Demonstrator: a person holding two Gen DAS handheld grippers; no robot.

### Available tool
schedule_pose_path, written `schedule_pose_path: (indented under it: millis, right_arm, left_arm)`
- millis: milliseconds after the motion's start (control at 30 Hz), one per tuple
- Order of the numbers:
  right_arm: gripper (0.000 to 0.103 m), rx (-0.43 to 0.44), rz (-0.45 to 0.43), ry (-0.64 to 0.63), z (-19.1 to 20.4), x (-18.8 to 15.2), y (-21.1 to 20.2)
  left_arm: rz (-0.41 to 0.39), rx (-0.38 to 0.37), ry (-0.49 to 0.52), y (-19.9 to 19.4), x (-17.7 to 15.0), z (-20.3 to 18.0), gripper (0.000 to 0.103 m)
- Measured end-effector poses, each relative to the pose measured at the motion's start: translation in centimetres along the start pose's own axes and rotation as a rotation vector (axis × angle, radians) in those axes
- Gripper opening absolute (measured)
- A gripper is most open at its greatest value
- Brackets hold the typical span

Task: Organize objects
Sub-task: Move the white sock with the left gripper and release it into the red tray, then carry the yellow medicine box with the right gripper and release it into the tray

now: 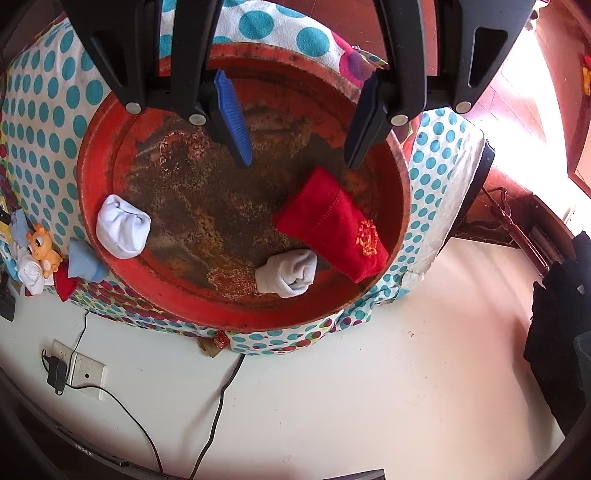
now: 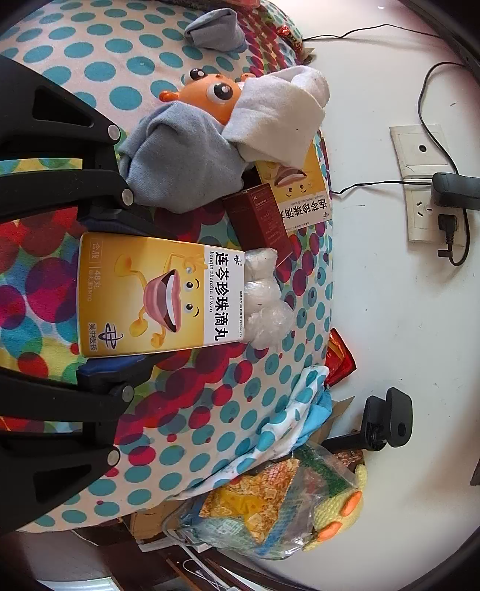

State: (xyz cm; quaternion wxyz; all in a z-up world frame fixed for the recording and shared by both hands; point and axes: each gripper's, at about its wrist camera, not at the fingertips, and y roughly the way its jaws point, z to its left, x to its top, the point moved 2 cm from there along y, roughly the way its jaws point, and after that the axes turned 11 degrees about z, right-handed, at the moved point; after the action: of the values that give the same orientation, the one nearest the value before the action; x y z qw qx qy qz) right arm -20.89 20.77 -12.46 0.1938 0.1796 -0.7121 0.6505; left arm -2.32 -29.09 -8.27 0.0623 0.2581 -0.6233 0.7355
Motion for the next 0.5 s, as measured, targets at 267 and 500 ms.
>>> schedule_pose_path:
  millis: [267,500]
  right_arm:
    - [0.048,0.083,-0.109,-0.097,4.6,-1.1,-6.6]
    - [0.048,0.247,-0.119,-0.29,14.6,-2.6,-10.7]
  left_arm:
    - [0.017,-0.076,-0.084,-0.1,-0.6,1.8,0.054]
    - [0.03,-0.074,-0.104,0.2,-0.8,2.6,0.054]
